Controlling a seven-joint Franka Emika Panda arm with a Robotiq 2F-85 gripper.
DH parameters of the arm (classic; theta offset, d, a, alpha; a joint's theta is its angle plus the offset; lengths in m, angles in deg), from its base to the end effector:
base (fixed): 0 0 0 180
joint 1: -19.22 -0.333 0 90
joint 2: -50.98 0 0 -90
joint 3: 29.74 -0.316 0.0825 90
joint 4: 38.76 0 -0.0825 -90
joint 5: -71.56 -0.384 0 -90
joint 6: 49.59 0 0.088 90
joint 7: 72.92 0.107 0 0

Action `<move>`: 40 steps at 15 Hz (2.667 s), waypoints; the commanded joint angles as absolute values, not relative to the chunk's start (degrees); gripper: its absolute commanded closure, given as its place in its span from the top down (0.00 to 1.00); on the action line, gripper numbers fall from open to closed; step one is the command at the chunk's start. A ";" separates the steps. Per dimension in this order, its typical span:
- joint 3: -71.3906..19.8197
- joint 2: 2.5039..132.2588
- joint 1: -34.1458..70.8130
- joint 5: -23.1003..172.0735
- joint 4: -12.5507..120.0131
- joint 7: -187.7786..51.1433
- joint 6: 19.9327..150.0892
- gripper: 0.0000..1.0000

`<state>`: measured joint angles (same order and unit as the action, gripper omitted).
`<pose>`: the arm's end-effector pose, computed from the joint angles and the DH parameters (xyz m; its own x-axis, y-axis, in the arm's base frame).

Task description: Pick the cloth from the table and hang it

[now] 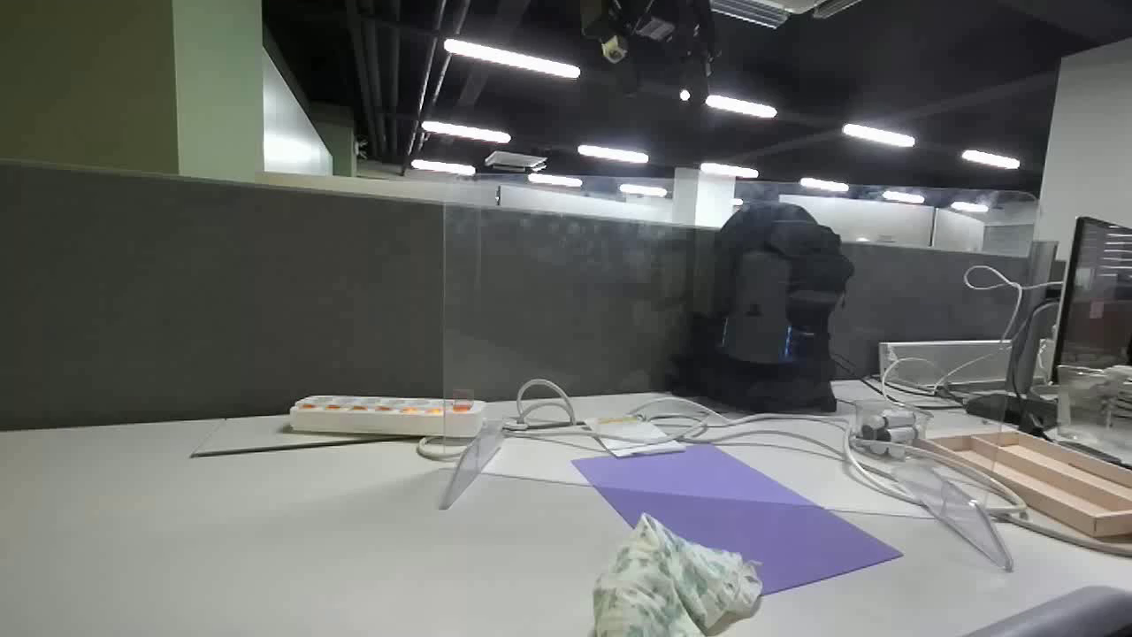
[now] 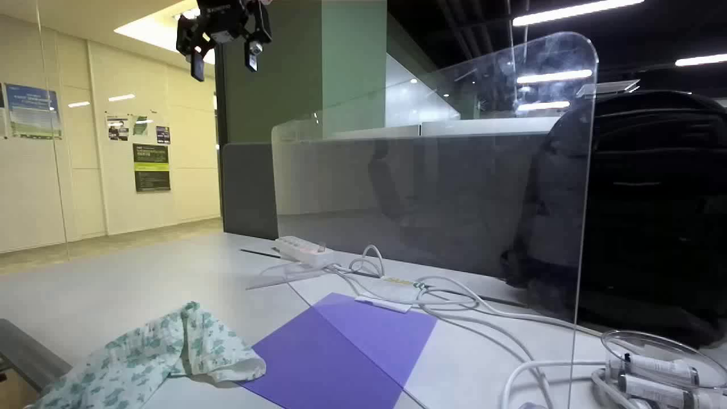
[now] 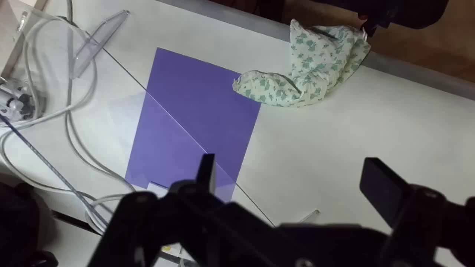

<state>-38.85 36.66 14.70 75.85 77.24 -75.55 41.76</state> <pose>0.4500 0.1071 0.5406 0.9457 0.2658 -0.1872 0.2881 -0.9520 0.1037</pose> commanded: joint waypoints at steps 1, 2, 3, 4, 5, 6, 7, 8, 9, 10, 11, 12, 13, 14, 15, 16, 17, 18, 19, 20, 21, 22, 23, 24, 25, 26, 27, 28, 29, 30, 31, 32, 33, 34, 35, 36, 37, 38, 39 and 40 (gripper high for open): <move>-38.08 36.74 13.81 76.02 77.11 -75.36 41.67 1.00; -38.08 36.74 13.81 76.02 77.12 -75.36 41.68 1.00; -38.08 36.74 13.81 76.02 77.12 -75.36 41.68 1.00; -38.08 36.74 13.81 76.02 77.11 -75.36 41.69 1.00; -38.08 36.74 13.81 76.02 77.11 -75.36 41.69 1.00; -38.08 36.74 13.81 76.02 77.12 -75.36 41.69 1.00; -38.08 36.74 13.81 76.02 77.11 -75.36 41.70 1.00; -38.08 36.74 13.80 76.02 77.11 -75.36 41.70 1.00; -38.34 37.31 13.68 75.92 77.35 -74.80 40.68 1.00; -38.67 37.47 13.57 76.17 78.03 -73.79 40.85 1.00; -38.91 37.48 13.36 76.46 78.95 -73.29 41.44 1.00; -39.26 37.51 13.01 76.57 80.24 -72.74 42.27 1.00; -39.64 37.48 12.63 77.14 81.49 -72.56 42.98 1.00; -39.93 37.21 12.01 76.85 82.95 -73.08 43.85 1.00; -40.66 36.61 11.13 76.26 84.08 -72.66 43.68 1.00; -41.01 36.09 10.37 75.16 86.13 -73.24 45.25 1.00; -41.53 35.77 9.58 74.81 87.64 -73.67 46.10 1.00; -42.31 35.14 8.75 75.05 89.77 -73.13 47.80 1.00; -43.11 34.61 7.93 75.50 91.62 -72.73 49.72 1.00; -44.07 33.65 7.06 76.22 94.13 -71.94 52.72 1.00; -44.97 32.80 6.30 76.73 96.33 -71.03 55.46 1.00; -45.50 32.94 6.44 79.76 99.43 -70.10 60.50 1.00; -46.09 32.62 6.39 81.79 101.72 -68.59 63.83 1.00; -46.51 32.25 6.44 83.06 104.02 -66.73 66.68 1.00; -46.36 32.55 6.66 82.94 105.31 -65.70 67.50 1.00; -45.94 34.68 6.09 81.47 101.39 -69.00 64.70 1.00; -45.96 34.68 6.06 81.66 102.74 -68.82 65.63 1.00; -45.94 34.81 6.05 81.64 102.79 -68.93 65.63 1.00; -45.91 34.82 6.06 81.63 102.61 -69.04 65.62 1.00; -45.93 34.81 6.04 81.63 102.41 -69.07 65.58 1.00; -45.93 34.81 6.04 81.63 102.27 -69.08 65.56 1.00; -45.91 34.81 6.04 81.62 102.20 -69.10 65.56 1.00; -45.92 34.81 6.03 81.62 102.18 -69.10 65.56 1.00; -45.92 34.81 6.04 81.62 102.17 -69.10 65.56 1.00; -45.91 34.81 6.04 81.62 102.17 -69.11 65.56 1.00; -45.91 34.81 6.03 81.62 102.17 -69.11 65.56 1.00; -45.91 33.79 6.17 82.68 103.95 -68.85 68.44 1.00; -45.85 33.13 6.27 83.50 105.27 -68.90 70.84 1.00; -45.35 32.59 6.30 83.04 106.81 -69.45 73.60 1.00; -44.86 32.38 6.29 82.15 108.04 -70.02 75.87 1.00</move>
<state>-46.27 34.69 6.56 82.14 103.96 -69.31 70.39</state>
